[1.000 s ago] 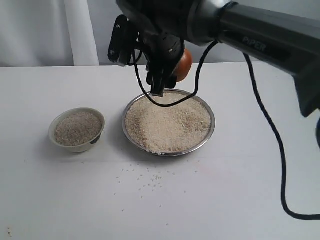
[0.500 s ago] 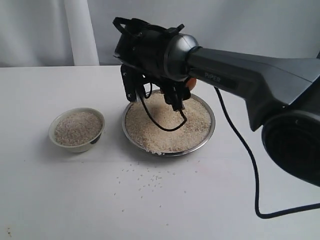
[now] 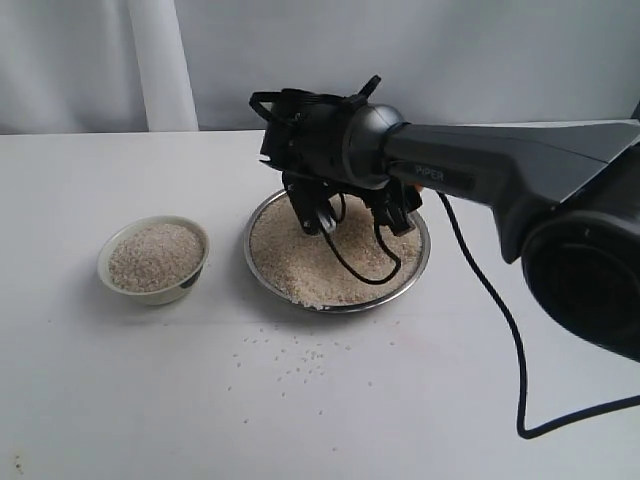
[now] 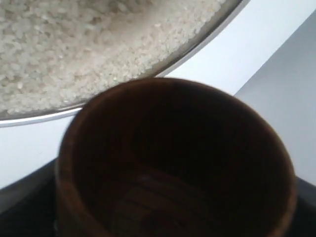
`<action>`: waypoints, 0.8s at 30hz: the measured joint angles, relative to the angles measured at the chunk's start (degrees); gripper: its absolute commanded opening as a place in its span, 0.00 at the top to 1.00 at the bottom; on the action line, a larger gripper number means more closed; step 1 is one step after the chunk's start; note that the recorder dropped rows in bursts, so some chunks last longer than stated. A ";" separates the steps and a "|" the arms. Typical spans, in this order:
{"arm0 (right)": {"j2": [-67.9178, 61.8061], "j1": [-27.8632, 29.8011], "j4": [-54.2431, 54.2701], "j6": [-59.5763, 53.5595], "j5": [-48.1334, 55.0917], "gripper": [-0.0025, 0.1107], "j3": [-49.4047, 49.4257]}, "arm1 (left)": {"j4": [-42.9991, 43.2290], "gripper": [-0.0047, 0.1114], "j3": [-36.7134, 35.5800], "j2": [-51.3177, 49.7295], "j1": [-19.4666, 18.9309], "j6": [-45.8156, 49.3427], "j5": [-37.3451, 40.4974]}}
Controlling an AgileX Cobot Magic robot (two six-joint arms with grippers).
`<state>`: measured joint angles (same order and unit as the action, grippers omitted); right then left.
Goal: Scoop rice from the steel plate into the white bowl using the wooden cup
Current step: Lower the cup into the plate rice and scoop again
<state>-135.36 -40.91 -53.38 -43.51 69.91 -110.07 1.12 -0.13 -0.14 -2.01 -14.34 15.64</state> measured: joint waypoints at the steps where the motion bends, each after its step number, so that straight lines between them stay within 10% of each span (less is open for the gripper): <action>1: -0.84 0.00 -0.72 -0.04 0.00 0.98 0.00 | 0.00 0.96 0.00 0.00 0.00 0.00 0.00; 24: -6.80 -2.38 0.55 3.05 -3.96 0.98 0.29 | 0.00 0.96 0.00 0.00 0.00 0.00 0.00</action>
<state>-142.15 -43.29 -52.82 -40.46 65.95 -109.78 1.12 -0.13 -0.14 -2.01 -14.34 15.64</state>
